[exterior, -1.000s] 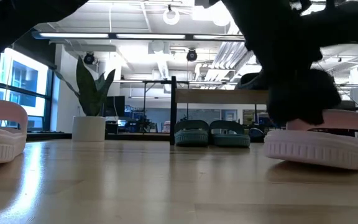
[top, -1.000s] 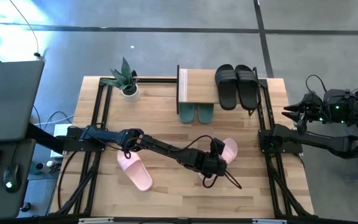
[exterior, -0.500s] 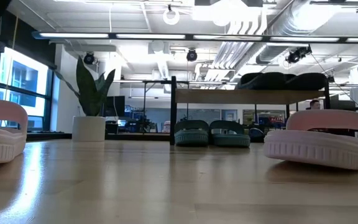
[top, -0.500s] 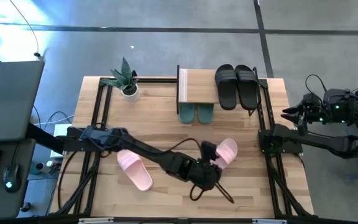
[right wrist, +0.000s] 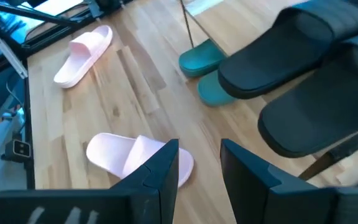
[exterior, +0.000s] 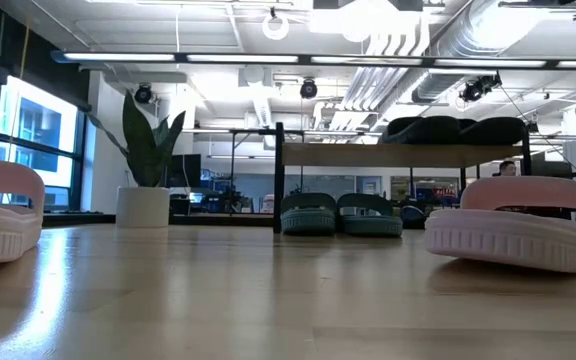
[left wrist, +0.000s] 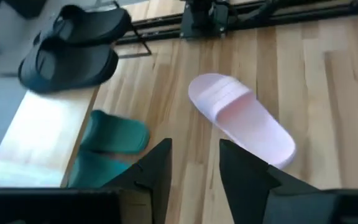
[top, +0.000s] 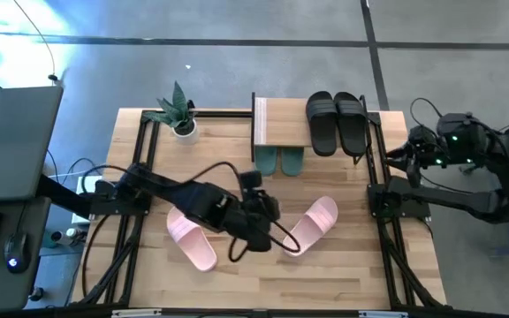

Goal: Pick and place slides into the shelf
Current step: Move the right pink slipper under the shelf

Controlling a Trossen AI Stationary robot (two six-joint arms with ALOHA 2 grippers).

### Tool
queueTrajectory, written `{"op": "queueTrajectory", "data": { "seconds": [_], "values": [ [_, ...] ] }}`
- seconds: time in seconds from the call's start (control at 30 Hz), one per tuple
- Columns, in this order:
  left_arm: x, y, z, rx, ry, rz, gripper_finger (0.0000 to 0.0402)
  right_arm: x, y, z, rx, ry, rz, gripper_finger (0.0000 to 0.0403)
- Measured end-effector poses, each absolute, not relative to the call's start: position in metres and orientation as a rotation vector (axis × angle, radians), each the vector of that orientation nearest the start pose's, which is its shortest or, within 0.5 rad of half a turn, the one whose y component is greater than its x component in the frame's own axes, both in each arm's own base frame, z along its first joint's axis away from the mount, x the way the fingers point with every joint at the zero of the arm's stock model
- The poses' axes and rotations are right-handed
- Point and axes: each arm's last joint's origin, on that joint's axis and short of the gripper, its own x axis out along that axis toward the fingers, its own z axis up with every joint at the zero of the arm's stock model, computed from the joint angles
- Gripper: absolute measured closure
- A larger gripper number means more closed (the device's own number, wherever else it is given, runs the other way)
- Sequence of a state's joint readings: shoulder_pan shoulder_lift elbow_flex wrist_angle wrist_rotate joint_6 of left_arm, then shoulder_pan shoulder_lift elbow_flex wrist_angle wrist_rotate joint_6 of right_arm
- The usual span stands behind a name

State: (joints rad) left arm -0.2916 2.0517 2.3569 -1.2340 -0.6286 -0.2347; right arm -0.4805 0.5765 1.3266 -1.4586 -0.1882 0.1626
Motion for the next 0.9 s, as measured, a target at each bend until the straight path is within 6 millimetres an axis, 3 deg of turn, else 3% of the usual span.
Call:
{"op": "queueTrajectory", "data": {
  "seconds": [0.2,0.43,0.73,0.9],
  "values": [
    [0.377,-0.095,0.397,0.191,0.915,0.452,0.0312,0.032,-0.008,0.398,0.462,0.672,-0.278,0.0294],
    [0.366,-0.095,0.399,0.145,0.998,0.378,0.0344,0.050,-0.014,0.404,0.445,0.648,-0.200,0.0308],
    [0.314,-0.074,0.455,0.047,0.860,0.343,0.0395,0.078,-0.012,0.413,0.413,0.580,-0.037,0.0309],
    [0.286,-0.057,0.483,-0.015,0.776,0.289,0.0394,0.096,-0.003,0.421,0.415,0.528,0.083,0.0309]
  ]
}}
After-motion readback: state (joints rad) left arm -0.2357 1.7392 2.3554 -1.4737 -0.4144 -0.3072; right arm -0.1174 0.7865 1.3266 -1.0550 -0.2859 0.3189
